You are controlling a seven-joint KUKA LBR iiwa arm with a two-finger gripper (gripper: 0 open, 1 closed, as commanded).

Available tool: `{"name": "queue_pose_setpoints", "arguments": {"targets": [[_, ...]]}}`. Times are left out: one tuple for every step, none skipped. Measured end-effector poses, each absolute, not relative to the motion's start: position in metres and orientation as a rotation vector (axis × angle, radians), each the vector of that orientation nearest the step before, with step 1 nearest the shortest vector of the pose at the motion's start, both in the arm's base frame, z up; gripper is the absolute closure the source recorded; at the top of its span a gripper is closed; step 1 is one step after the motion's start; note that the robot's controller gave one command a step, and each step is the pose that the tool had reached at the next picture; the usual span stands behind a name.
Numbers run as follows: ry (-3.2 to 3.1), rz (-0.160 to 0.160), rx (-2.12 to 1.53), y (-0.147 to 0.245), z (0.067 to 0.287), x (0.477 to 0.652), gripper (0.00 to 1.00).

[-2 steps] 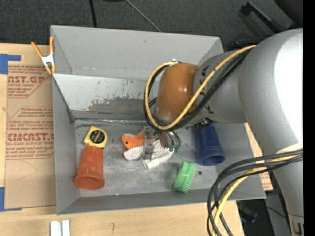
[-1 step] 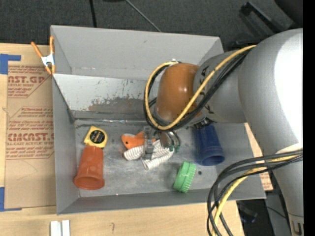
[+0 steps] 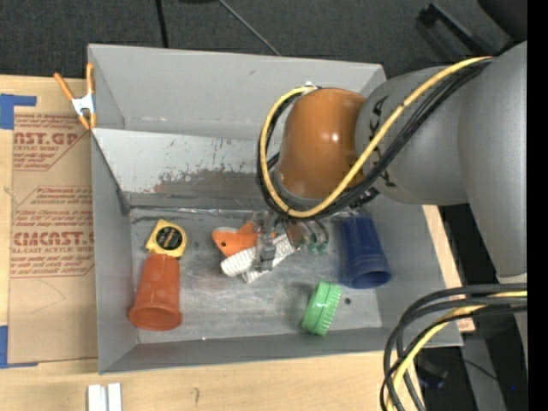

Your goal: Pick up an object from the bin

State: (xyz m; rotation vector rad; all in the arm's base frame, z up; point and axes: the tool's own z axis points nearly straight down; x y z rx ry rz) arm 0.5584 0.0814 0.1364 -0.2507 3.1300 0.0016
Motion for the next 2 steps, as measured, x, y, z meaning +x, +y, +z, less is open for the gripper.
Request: {"name": "queue_pose_setpoints", "arguments": {"targets": [[3.130,0.002,-0.251,0.081,0.136,0.558,1.00],[3.130,0.001,-0.231,0.091,0.250,0.560,1.00]]}}
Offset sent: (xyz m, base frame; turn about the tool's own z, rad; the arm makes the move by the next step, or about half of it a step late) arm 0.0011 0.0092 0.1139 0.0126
